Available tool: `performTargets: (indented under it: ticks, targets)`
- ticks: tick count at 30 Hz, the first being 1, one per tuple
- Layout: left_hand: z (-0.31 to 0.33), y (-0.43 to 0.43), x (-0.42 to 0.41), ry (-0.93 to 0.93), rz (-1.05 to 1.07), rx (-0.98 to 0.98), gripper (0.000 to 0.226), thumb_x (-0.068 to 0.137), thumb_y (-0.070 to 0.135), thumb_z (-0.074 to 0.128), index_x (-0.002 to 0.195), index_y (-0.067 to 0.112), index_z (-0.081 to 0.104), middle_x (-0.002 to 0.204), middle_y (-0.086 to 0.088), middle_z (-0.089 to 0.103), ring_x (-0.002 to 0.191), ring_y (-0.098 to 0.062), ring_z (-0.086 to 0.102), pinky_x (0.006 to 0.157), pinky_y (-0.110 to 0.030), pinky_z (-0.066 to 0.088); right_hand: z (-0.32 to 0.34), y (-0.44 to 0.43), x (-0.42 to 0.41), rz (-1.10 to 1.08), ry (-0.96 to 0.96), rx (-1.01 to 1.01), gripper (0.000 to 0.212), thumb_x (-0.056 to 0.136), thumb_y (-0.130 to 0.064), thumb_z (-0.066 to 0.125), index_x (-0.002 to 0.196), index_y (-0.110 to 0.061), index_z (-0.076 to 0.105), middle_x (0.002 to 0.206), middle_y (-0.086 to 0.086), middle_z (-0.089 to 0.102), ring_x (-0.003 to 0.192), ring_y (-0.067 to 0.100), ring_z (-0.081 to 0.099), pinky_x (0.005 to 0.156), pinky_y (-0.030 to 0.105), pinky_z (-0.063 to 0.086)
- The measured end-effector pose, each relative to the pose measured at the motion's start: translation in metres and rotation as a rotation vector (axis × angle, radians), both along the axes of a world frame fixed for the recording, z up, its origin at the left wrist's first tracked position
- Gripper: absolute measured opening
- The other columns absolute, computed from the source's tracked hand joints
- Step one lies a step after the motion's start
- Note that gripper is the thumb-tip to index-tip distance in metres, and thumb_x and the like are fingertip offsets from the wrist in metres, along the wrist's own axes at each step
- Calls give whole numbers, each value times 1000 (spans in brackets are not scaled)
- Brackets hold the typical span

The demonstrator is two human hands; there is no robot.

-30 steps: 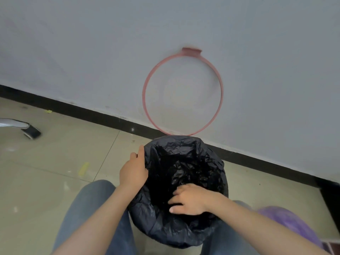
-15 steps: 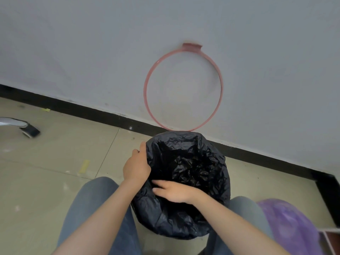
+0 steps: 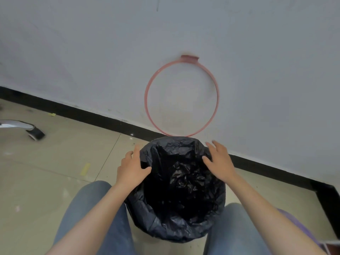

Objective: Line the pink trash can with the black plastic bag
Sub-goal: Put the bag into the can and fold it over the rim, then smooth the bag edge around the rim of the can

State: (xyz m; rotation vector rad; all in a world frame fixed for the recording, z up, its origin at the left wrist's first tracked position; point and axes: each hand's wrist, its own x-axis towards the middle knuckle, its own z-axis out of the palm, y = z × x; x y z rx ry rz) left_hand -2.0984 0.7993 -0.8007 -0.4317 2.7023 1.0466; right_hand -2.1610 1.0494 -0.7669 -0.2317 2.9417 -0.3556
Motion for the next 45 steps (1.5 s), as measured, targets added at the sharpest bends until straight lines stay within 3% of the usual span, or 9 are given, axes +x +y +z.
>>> performTargets:
  ticks: [10, 14, 18, 22, 28, 33, 37, 42, 45]
  targets:
    - [-6, 17, 34, 45, 603, 745, 44, 87, 20, 58, 126, 9, 43, 104, -4, 54, 94, -24, 54, 83, -35, 45, -30, 12, -1, -480, -506, -805, 44, 89, -30, 56, 125, -6, 50, 107, 5, 62, 100, 23, 59, 96, 38, 46]
    - [-6, 16, 24, 77, 719, 695, 28, 90, 23, 51, 114, 7, 53, 98, -7, 56, 91, -26, 54, 79, -35, 43, 0, 1, -42, -427, -129, -648, 54, 93, -41, 41, 129, -1, 44, 137, 16, 48, 125, 30, 45, 106, 41, 34]
    - [-9, 13, 21, 71, 780, 658, 29, 88, 17, 47, 61, 10, 44, 59, -8, 43, 59, -25, 42, 62, -33, 31, 49, -31, -97, -467, -90, -1007, 53, 95, -29, 41, 140, -4, 26, 145, 12, 36, 131, 27, 36, 106, 38, 30]
    - [-12, 10, 30, -19, 743, 681, 25, 90, 27, 47, 79, 6, 54, 78, -12, 55, 74, -27, 53, 70, -37, 41, 46, -41, -121, -594, -144, -1156, 48, 92, -22, 47, 133, -1, 34, 126, 13, 51, 114, 27, 47, 86, 32, 34]
    - [-15, 15, 39, 19, 734, 712, 22, 95, 18, 42, 95, 0, 55, 91, -18, 58, 79, -29, 55, 66, -34, 42, 55, -25, -110, -603, -192, -1321, 42, 94, -45, 32, 110, -14, 55, 79, 1, 55, 84, 20, 52, 102, 44, 28]
    - [-17, 14, 30, 30, 771, 799, 23, 96, 19, 43, 103, 0, 53, 100, -17, 60, 92, -33, 59, 77, -38, 48, 94, -10, -78, -222, 17, -1050, 11, 92, -18, 49, 86, -17, 58, 75, -2, 59, 71, 6, 58, 76, 20, 42]
    - [-13, 14, 4, 12, 777, 879, 27, 97, 22, 41, 106, -2, 51, 107, -20, 59, 99, -35, 58, 82, -42, 48, 117, -5, -24, 267, -3, -582, 30, 83, 5, 53, 94, -21, 63, 84, -7, 62, 74, -9, 56, 72, -1, 38]
    - [-8, 5, -16, 82, 816, 1003, 19, 93, 19, 50, 96, 2, 58, 100, -16, 63, 93, -31, 60, 87, -43, 49, 61, -10, 30, 597, -153, -72, 33, 82, -4, 47, 111, -16, 60, 102, 9, 63, 96, 23, 54, 88, 36, 43]
    - [-5, -2, -8, 78, 815, 1100, 24, 91, 10, 43, 72, 7, 57, 77, -8, 58, 70, -21, 54, 67, -33, 47, 20, -3, 46, 546, -126, -23, 32, 87, -20, 46, 117, -17, 56, 109, 9, 57, 101, 25, 50, 87, 31, 36]
